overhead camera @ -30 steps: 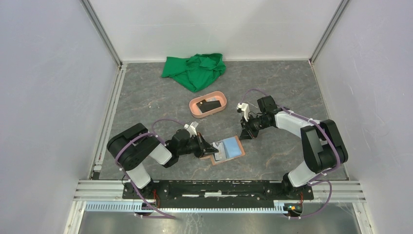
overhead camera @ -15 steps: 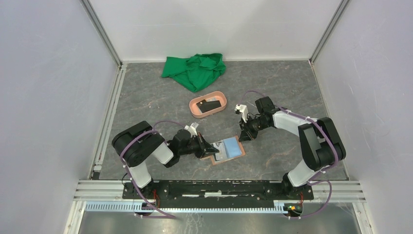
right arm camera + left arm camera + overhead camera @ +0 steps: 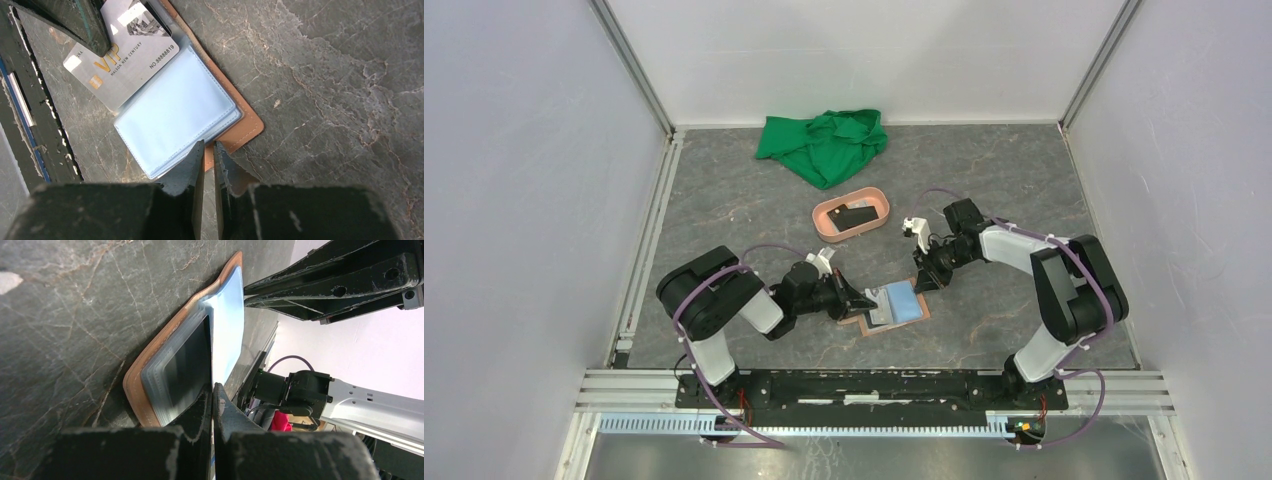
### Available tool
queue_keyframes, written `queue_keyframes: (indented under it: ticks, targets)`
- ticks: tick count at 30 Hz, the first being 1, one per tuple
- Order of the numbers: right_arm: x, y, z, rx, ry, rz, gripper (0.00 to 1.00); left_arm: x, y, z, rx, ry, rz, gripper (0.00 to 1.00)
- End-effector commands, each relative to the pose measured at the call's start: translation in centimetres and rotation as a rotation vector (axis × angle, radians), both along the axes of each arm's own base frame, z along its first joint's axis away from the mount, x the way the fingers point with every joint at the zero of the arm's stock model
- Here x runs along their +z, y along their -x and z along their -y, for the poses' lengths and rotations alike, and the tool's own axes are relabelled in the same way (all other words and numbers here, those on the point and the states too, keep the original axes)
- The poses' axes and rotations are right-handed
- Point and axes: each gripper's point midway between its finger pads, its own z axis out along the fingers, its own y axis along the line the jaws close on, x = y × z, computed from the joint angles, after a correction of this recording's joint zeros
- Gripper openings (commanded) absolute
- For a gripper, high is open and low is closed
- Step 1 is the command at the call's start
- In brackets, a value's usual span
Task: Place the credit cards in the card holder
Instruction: Insert the credit card into the card holder.
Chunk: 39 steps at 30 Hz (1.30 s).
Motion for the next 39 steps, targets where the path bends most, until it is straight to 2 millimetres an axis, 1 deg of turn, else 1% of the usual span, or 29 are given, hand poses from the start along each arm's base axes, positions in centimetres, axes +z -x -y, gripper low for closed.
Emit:
queue_keyframes:
  ticks: [1,6,20,39]
  targets:
    - [0.5,-0.7,-0.5,0.032,0.003,0.024,0.17,0.4,-0.5,0.6,-0.008,0.014,0.013,0.02]
    - [0.3,-0.7,-0.6,0.038,0.013,0.022,0.16,0.5,-0.3,0.8,-0.022,0.022,0.024,0.02]
    - [0.2,-0.6,-0.5,0.039,0.02,0.022,0.15,-0.3,-0.2,0.9,-0.032,0.011,-0.004,0.02]
    - [-0.1,-0.4,-0.6,0.049,0.034,0.019,0.14,-1.3,-0.9,1.0,-0.004,-0.027,-0.029,0.02]
